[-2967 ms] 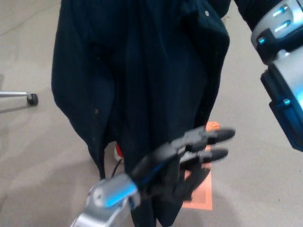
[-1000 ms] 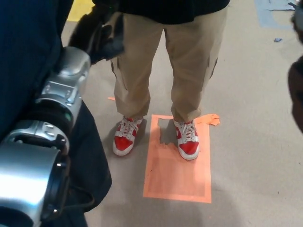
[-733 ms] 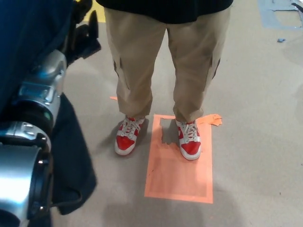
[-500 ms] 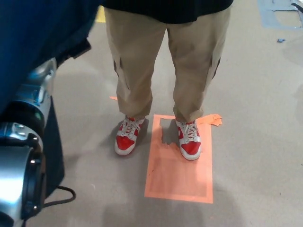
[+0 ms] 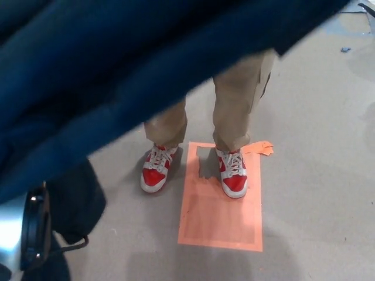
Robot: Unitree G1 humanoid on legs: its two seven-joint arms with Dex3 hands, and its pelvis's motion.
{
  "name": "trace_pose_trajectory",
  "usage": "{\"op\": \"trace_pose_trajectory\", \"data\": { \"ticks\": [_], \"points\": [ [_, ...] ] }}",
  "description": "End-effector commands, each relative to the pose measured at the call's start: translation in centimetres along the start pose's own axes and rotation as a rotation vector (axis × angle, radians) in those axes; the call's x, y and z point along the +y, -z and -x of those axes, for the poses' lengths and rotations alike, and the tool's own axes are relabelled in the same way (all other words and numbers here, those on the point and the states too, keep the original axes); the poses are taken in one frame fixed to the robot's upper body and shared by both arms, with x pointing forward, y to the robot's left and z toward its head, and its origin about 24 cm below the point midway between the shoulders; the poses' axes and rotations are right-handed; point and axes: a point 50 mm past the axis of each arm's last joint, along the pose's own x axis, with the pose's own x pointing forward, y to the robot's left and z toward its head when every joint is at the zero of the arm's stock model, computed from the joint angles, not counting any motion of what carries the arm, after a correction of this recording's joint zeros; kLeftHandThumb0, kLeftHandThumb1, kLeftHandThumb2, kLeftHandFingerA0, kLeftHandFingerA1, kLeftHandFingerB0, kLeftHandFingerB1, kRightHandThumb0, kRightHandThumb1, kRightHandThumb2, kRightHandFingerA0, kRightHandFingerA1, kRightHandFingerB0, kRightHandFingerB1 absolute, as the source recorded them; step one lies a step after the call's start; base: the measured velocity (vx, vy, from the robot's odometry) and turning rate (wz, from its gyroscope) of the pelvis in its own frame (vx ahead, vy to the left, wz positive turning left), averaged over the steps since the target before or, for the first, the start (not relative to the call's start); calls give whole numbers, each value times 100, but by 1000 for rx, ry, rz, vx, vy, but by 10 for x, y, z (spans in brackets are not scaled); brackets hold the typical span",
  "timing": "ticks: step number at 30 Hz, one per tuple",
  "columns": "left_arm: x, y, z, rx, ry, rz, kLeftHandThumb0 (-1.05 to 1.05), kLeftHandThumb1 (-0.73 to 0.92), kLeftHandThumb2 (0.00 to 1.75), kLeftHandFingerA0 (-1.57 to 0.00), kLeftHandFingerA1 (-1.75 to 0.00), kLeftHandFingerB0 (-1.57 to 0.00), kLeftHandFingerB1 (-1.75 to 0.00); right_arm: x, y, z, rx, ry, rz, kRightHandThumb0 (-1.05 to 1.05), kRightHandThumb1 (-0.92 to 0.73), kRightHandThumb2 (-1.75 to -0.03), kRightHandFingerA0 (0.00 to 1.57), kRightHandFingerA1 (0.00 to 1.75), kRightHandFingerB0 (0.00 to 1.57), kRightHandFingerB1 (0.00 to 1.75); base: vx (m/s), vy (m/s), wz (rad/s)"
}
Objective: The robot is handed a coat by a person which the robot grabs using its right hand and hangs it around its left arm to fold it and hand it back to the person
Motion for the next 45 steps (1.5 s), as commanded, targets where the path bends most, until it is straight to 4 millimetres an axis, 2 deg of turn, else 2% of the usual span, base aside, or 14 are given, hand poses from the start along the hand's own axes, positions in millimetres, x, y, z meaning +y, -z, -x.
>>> {"op": "trace_pose_trajectory", "data": {
  "ticks": [1, 9, 11, 12, 13, 18, 20, 22, 23, 36, 40, 41, 44, 45],
  "points": [
    [18, -12, 1, -54, -19, -10, -87, 80, 112, -6, -22, -7, -22, 94, 76, 129, 395, -375, -242, -30, -87, -65, 125, 69, 113, 84, 0, 0, 0],
    [26, -16, 3, -78, -19, 82, -87, 78, 111, 0, -18, -12, -23, 168, 130, 204, 692, -591, -277, -33, -85, -68, 125, 83, 113, 107, 0, 0, 0],
    [28, -16, 3, -77, -19, 91, -88, 77, 111, -6, -20, -9, -24, 182, 140, 218, 740, -621, -260, -29, -69, -108, 115, 99, 109, 106, 0, 0, 0],
    [28, -15, 3, -77, -20, 91, -88, 77, 111, -6, -20, -9, -24, 188, 144, 224, 756, -643, -246, -29, -69, -108, 115, 99, 109, 106, 0, 0, 0],
    [29, -14, 4, -75, -19, 95, -89, 78, 110, -8, -20, -9, -24, 194, 147, 230, 770, -675, -237, -31, -86, -66, 124, 80, 106, 108, 0, 0, 0],
    [35, -15, 5, -78, -25, 68, -88, 78, 111, -7, -20, -8, -22, 228, 153, 246, 779, -824, -160, -42, -87, -67, 117, 68, 110, 79, 0, 0, 0],
    [35, -17, 5, -85, -22, 83, -88, 78, 110, -7, -19, -7, -23, 235, 156, 248, 756, -910, -171, -54, -85, -66, 95, 57, 92, 58, 0, 0, 0],
    [36, -18, 5, -88, -20, 84, -88, 78, 110, -6, -18, -6, -20, 242, 156, 248, 786, -1040, -207, -80, -55, -92, 5, 38, 7, 26, 0, 0, 0],
    [35, -19, 5, -92, -17, 85, -88, 78, 110, -6, -18, -6, -20, 243, 156, 248, 795, -1078, -207, -91, -56, -92, 0, 4, 0, 0, 0, 0, 0],
    [35, -25, 5, -117, 10, 65, -90, 78, 111, -7, -20, -7, -19, 177, 181, 239, 918, -1034, -616, -85, -47, -78, 0, 0, 0, 0, 0, 0, 0],
    [37, -22, 5, -108, 5, 55, -89, 78, 111, -7, -21, -8, -23, 150, 196, 255, 1039, -862, -1146, -72, -44, -55, 0, 0, 0, 18, 0, 0, 0],
    [37, -22, 6, -110, 7, 56, -87, 78, 111, -6, -21, -7, -24, 145, 199, 259, 1038, -829, -1194, -81, -46, -85, 0, 0, 0, 6, 0, 0, 0],
    [36, -19, 6, -107, 10, 60, -87, 79, 111, -6, -21, -7, -22, 134, 203, 271, 950, -761, -1305, -86, -48, -88, 0, 0, 0, 0, 0, 0, 0],
    [36, -18, 6, -104, 8, 62, -87, 78, 111, -7, -21, -7, -22, 131, 204, 274, 938, -731, -1342, -92, -51, -62, 0, 0, 0, 0, 0, 0, 0]
  ]
}}
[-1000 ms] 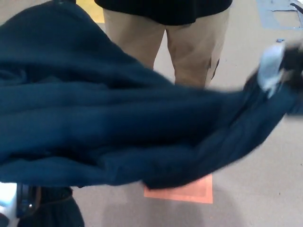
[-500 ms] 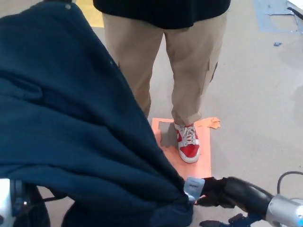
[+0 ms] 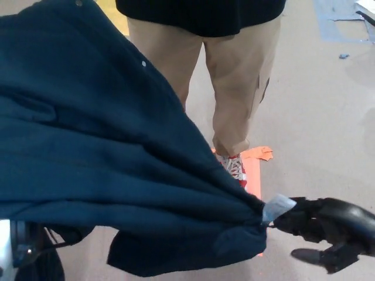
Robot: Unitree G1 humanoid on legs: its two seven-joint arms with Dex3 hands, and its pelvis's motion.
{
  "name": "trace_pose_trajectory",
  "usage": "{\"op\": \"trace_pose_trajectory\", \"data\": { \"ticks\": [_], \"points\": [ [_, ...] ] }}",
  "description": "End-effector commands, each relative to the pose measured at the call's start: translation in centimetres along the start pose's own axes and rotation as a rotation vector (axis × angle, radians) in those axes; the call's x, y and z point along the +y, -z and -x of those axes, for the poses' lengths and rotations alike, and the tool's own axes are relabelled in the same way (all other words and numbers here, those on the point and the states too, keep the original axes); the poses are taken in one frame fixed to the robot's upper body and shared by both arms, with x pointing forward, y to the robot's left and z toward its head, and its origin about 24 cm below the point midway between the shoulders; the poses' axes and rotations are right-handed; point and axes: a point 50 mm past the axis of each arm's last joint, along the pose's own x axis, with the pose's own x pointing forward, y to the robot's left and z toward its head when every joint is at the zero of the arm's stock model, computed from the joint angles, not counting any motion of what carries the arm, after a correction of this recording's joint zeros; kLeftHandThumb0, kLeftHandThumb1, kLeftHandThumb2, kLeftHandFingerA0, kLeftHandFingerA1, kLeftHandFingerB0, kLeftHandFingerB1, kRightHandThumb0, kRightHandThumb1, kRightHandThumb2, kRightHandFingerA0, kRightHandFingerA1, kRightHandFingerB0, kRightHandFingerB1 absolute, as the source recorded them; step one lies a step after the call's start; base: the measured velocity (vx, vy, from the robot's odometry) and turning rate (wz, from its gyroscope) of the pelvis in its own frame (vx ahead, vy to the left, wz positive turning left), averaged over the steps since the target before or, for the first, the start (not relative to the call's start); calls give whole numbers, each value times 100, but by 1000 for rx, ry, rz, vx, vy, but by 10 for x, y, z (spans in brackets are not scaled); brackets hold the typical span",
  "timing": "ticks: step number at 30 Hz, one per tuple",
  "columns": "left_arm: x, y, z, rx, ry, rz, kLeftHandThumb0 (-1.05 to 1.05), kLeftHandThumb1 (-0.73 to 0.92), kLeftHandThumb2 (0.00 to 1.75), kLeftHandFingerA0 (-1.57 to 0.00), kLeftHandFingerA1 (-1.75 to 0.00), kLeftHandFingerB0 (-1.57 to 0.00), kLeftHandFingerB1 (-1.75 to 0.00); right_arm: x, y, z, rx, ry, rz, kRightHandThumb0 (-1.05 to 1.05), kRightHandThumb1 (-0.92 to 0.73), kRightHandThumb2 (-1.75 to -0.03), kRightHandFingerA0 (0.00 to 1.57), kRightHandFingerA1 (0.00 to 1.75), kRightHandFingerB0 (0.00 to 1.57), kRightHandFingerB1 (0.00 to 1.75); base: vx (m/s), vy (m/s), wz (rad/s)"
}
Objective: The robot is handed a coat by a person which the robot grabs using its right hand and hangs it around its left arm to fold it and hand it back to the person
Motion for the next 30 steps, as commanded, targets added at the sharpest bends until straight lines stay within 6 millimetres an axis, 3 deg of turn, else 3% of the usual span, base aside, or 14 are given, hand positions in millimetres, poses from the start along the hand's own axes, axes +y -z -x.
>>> {"op": "trace_pose_trajectory", "data": {
  "ticks": [1, 2, 3, 4, 6, 7, 8, 10, 11, 13, 17, 25, 26, 30],
  "points": [
    [20, -14, 4, -68, -34, -2, -87, 78, 111, -7, -21, -7, -22, -22, 55, 66, -189, -142, -678, -92, -51, -62, 0, 0, 0, 0, 0, 0, 0],
    [21, -12, 5, -73, -28, 1, -88, 79, 111, -6, -20, -7, -21, -24, 58, 72, -258, -124, -743, -95, -52, -95, 0, 0, 0, 0, 0, 0, 0],
    [21, -12, 5, -74, -27, -1, -88, 79, 111, -6, -20, -7, -21, -25, 60, 74, -285, -114, -760, -95, -52, -95, 0, 0, 0, 0, 0, 0, 0],
    [23, -11, 6, -75, -28, -1, -88, 79, 111, -7, -20, -7, -23, -27, 63, 79, -351, -69, -795, -96, -74, -63, 0, 0, 0, 0, 0, 0, 0],
    [25, -10, 7, -78, -28, 14, -88, 78, 111, -6, -19, -7, -22, -32, 69, 86, -468, 29, -885, -96, -80, -65, 0, 0, 0, 0, 0, 0, 0],
    [25, -9, 8, -78, -27, 17, -88, 78, 111, -6, -18, -7, -22, -33, 72, 89, -495, 59, -903, -100, -69, -111, 0, 5, 0, 2, 0, 0, 0],
    [26, -9, 8, -77, -29, 17, -89, 78, 110, -7, -18, -7, -22, -33, 74, 92, -522, 75, -937, -96, -84, -68, 0, 0, 0, 0, 0, 0, 0],
    [27, -8, 8, -76, -34, 12, -89, 78, 110, -7, -19, -8, -23, -33, 78, 95, -554, 86, -987, -96, -82, -65, 0, 0, 0, 0, 0, 0, 0],
    [28, -8, 9, -75, -36, 9, -88, 78, 110, -6, -19, -7, -23, -34, 81, 98, -528, 109, -972, -101, -63, -100, 0, 0, 0, 0, 0, 0, 0],
    [30, -8, 10, -78, -34, 11, -88, 78, 110, -6, -18, -7, -22, -39, 85, 102, -409, 193, -862, -100, -60, -97, 0, 0, 0, 0, 0, 0, 0],
    [30, -8, 10, -77, -29, 19, -88, 77, 110, -6, -18, -7, -21, -46, 88, 101, -342, 357, -873, -86, -48, -83, 0, 0, 0, 0, 0, 0, 0],
    [26, -4, 10, -71, -5, -5, -85, 79, 111, -6, -19, -6, -22, -41, 86, 79, -267, 598, -712, -76, -59, -84, 0, 0, 0, 0, 0, 0, 0],
    [26, -1, 12, -68, 2, -14, -85, 79, 110, -6, -20, -7, -22, -34, 89, 67, -205, 665, -689, -89, -72, -97, 0, 4, 0, 0, 0, 0, 0],
    [21, 4, 12, -60, 18, 1, -87, 78, 110, -7, -19, -7, -23, -22, 102, 57, -102, 729, -663, -89, -74, -97, 0, 4, 0, 0, 0, 0, 0]
  ]
}}
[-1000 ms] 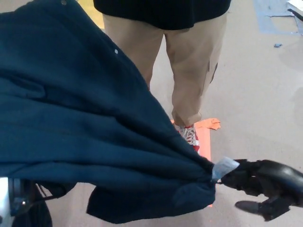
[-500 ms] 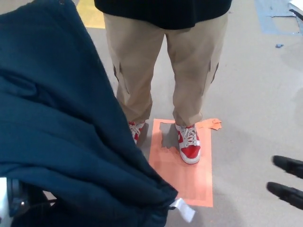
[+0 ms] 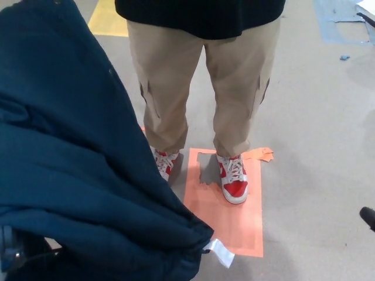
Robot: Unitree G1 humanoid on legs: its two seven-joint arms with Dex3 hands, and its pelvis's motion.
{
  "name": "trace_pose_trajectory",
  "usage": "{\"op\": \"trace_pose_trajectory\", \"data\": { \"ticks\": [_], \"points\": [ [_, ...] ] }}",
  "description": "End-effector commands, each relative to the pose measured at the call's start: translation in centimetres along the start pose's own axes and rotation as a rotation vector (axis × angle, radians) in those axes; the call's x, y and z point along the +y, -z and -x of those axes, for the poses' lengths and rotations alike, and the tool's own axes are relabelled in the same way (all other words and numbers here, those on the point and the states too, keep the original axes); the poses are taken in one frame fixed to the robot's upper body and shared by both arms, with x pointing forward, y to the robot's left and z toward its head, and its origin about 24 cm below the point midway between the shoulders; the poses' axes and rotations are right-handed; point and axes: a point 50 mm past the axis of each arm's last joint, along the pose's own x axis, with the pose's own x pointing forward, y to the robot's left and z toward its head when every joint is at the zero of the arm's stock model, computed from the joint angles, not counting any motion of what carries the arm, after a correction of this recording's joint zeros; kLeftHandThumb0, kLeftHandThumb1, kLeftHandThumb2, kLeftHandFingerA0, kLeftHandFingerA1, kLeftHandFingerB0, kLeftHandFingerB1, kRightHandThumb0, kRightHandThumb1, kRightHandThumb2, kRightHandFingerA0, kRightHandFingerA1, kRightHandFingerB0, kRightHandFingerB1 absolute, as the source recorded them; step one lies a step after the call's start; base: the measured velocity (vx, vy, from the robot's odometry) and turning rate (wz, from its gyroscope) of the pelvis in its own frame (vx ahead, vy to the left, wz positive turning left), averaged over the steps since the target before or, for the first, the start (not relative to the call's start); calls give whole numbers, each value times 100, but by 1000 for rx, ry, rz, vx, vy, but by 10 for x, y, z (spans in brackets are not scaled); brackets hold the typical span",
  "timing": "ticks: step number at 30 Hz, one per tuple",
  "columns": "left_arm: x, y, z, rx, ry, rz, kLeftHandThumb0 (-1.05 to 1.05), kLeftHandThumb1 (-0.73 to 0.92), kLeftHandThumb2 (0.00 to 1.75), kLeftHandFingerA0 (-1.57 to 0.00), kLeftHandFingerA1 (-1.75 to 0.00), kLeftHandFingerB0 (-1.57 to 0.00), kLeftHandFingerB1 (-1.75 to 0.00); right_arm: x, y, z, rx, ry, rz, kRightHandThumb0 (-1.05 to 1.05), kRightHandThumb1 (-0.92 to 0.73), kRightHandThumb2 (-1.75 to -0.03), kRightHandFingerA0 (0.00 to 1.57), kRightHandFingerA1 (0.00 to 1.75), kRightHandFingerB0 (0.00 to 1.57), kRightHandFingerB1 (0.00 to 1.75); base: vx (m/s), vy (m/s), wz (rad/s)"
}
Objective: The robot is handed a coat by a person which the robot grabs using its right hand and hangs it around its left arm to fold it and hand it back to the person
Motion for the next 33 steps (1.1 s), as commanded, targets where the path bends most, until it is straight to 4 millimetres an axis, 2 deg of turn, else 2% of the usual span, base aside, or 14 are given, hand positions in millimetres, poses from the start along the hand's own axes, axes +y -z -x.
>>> {"op": "trace_pose_trajectory", "data": {
  "ticks": [1, 9, 10, 12, 13, 19, 20, 22, 24, 26, 29, 30, 31, 33],
  "points": [
    [0, -1, 3, -61, 31, -16, -88, 78, 110, -7, -20, -7, -22, -3, 42, -3, 97, 362, 225, -92, -80, -103, 0, 2, 0, 0, 0, 0, 0],
    [6, -4, 6, -92, 26, 10, -91, 81, 110, -7, -13, -6, -12, -8, 71, 0, 316, 461, 388, -81, -76, -105, 0, 14, 0, 12, 0, 0, 0],
    [8, -5, 6, -96, 21, 4, -93, 81, 111, -7, -13, -7, -12, -8, 74, 0, 329, 475, 406, -72, -90, -66, 0, 10, 0, 9, 0, 0, 0],
    [8, -5, 6, -97, 19, 2, -93, 81, 111, -7, -13, -7, -12, -8, 75, 0, 333, 482, 417, -72, -90, -66, 0, 10, 0, 9, 0, 0, 0],
    [8, -5, 6, -103, 16, 21, -93, 79, 110, -8, -14, -8, -13, -6, 77, -2, 347, 468, 449, -73, -72, -89, 0, 11, 0, 11, 0, 0, 0],
    [7, -4, 7, -102, 20, 2, -88, 78, 110, -7, -19, -7, -19, -5, 81, 0, 351, 449, 457, -71, -88, -66, 0, 11, 0, 9, 0, 0, 0],
    [7, -4, 7, -105, 20, 3, -88, 78, 110, -6, -19, -6, -17, -5, 81, 0, 350, 447, 450, -78, -74, -103, 0, 16, 0, 14, 0, 0, 0],
    [8, -4, 7, -105, 16, 12, -88, 77, 110, -7, -19, -7, -18, -5, 82, -1, 349, 452, 450, -79, -74, -104, 0, 17, 0, 15, 0, 0, 0],
    [7, -4, 7, -100, 14, 30, -87, 76, 109, -7, -20, -7, -20, -6, 82, 0, 346, 463, 437, -72, -87, -66, 0, 10, 0, 8, 0, 0, 0],
    [7, -4, 7, -99, 21, 22, -86, 77, 109, -6, -19, -6, -19, -8, 82, 2, 354, 471, 447, -79, -72, -92, 0, 10, 0, 8, 0, 0, 0],
    [6, -5, 7, -111, 27, 6, -88, 78, 110, -7, -20, -7, -20, -9, 81, 3, 359, 481, 452, -71, -88, -65, 0, 12, 0, 10, 0, 0, 0],
    [6, -5, 7, -113, 28, 4, -88, 77, 110, -7, -20, -7, -20, -9, 81, 2, 361, 482, 458, -71, -89, -65, 0, 12, 0, 9, 0, 0, 0],
    [5, -5, 7, -112, 30, 5, -89, 77, 110, -7, -20, -7, -19, -9, 81, 3, 360, 479, 456, -77, -74, -106, 0, 18, 0, 16, 0, 0, 0],
    [5, -4, 7, -108, 36, 2, -88, 78, 110, -7, -19, -7, -18, -9, 82, 3, 352, 469, 446, -78, -74, -105, 0, 18, 0, 15, 0, 0, 0]
  ]
}}
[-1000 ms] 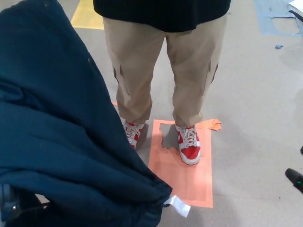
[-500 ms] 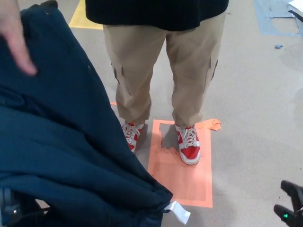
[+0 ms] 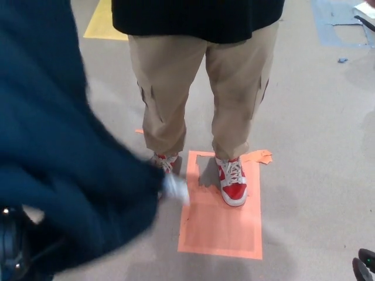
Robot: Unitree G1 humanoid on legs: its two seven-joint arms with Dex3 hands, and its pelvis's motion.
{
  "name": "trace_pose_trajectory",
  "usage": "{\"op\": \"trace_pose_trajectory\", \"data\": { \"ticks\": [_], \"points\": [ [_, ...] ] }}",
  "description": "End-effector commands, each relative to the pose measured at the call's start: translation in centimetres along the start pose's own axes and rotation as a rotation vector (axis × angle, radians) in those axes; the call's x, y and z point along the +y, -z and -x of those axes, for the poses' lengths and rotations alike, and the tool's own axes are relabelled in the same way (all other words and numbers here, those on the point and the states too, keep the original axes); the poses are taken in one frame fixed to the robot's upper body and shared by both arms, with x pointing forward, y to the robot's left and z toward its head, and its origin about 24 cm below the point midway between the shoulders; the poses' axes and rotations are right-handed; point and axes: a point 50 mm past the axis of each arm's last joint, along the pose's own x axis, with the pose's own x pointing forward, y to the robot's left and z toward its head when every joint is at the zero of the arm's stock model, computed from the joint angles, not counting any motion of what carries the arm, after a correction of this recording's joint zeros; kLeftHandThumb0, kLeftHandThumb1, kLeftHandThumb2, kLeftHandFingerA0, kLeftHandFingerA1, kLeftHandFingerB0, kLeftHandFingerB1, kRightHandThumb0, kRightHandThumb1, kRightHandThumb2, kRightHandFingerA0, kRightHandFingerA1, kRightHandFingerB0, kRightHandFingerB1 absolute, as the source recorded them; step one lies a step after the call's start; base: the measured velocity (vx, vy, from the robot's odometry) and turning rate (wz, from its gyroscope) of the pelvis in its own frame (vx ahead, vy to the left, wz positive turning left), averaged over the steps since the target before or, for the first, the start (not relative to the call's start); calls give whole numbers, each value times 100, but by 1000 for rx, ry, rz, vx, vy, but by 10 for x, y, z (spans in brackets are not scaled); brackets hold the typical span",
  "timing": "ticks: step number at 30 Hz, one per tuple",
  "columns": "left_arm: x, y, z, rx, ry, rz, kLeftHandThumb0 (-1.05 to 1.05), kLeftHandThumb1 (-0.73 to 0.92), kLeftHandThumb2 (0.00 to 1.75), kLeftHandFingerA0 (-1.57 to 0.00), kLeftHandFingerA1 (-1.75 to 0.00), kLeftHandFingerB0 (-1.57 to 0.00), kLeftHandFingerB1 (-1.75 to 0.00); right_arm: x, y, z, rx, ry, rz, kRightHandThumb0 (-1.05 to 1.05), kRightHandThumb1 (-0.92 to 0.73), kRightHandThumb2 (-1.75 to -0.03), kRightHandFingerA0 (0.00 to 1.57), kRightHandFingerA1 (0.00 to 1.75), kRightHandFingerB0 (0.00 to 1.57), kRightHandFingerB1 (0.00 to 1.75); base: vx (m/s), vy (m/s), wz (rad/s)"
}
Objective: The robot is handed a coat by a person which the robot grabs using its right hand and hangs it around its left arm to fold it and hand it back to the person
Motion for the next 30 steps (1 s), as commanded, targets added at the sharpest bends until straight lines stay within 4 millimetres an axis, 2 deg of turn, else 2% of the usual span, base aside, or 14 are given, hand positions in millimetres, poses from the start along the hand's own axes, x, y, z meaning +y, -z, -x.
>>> {"op": "trace_pose_trajectory", "data": {
  "ticks": [1, 6, 7, 8, 10, 13, 14, 15, 17, 18, 25, 26, 27, 30],
  "points": [
    [5, -3, 3, -39, 6, -13, -88, 78, 110, -7, -19, -6, -18, -8, 2, 4, -20, 57, 59, -78, -74, -106, 0, 18, 0, 16, 0, 0, 0],
    [3, -2, 2, -25, 3, -6, -87, 78, 110, -7, -19, -7, -20, -8, 3, 3, -18, 58, 17, -69, -86, -66, 0, 12, 0, 10, 0, 0, 0],
    [3, -2, 2, -28, 2, -6, -88, 78, 110, -7, -20, -7, -20, -8, 3, 3, -19, 59, 17, -69, -86, -66, 0, 14, 0, 10, 0, 0, 0],
    [3, -2, 2, -33, 3, -2, -89, 77, 110, -7, -18, -7, -18, -8, 3, 3, -21, 57, 29, -76, -74, -104, 0, 19, 0, 16, 0, 0, 0],
    [2, -2, 2, -32, 3, 11, -89, 76, 109, -8, -19, -7, -19, -8, 3, 4, -17, 54, 43, -76, -74, -105, 0, 19, 0, 17, 0, 0, 0],
    [1, -1, 2, -39, 17, 10, -89, 77, 109, -8, -20, -8, -21, -9, 4, 4, -5, 48, 66, -71, -90, -65, 0, 12, 0, 8, 0, 0, 0],
    [0, -1, 2, -40, 19, 11, -89, 77, 109, -8, -20, -8, -21, -9, 3, 4, -4, 49, 70, -71, -90, -65, 0, 12, 0, 8, 0, 0, 0],
    [0, -2, 2, -41, 24, 7, -90, 77, 110, -8, -19, -8, -21, -9, 3, 3, -6, 50, 66, -76, -74, -106, 0, 20, 0, 17, 0, 0, 0],
    [-4, -2, 3, -62, 51, 3, -90, 75, 109, -9, -22, -9, -22, -8, 2, 3, -11, 46, 59, -76, -74, -105, 0, 20, 0, 16, 0, 0, 0],
    [-5, -2, 4, -70, 63, 3, -90, 76, 109, -9, -22, -9, -21, -9, 2, 3, -11, 41, 54, -70, -88, -66, 0, 14, 0, 8, 0, 0, 0],
    [-16, 6, 16, -142, 127, 56, -88, 74, 106, -9, -26, -9, -22, -9, 2, 4, -8, 39, 71, -78, -76, -106, 0, 17, 0, 14, 0, 0, 0],
    [-18, 8, 22, -156, 134, 60, -78, 89, 67, -9, -25, -5, -25, -10, 2, 4, -4, 41, 82, -79, -77, -106, 0, 17, 0, 13, 0, 0, 0],
    [-19, 9, 26, -168, 147, 66, -88, 75, 107, -9, -26, -9, -21, -10, 2, 4, -7, 42, 77, -77, -76, -106, 0, 18, 0, 15, 0, 0, 0],
    [-23, 19, 45, -186, 155, 106, -86, 75, 107, -8, -23, -7, -20, -9, 1, 3, -10, 42, 63, -79, -76, -105, 0, 17, 0, 14, 0, 0, 0]
  ]
}}
